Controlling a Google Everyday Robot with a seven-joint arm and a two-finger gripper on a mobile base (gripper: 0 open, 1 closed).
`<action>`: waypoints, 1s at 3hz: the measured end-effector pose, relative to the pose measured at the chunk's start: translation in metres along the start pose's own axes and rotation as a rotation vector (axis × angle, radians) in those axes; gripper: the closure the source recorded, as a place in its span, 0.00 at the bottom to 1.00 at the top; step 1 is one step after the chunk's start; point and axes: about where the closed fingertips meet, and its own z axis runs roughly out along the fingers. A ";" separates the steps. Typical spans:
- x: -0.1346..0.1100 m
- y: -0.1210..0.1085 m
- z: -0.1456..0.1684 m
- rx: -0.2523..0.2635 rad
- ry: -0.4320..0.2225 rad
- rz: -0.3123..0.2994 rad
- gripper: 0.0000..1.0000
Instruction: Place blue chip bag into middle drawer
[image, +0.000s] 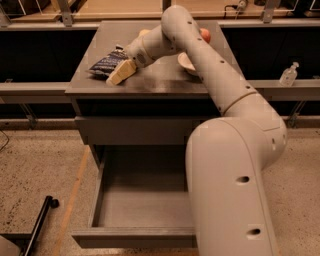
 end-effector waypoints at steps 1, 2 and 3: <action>-0.002 -0.004 0.019 -0.020 -0.003 0.007 0.00; 0.003 -0.008 0.025 -0.015 0.003 0.031 0.18; 0.006 -0.009 0.019 0.006 0.019 0.037 0.41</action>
Offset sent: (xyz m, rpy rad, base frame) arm 0.0206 0.0093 -0.0170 0.0026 0.0503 -0.0396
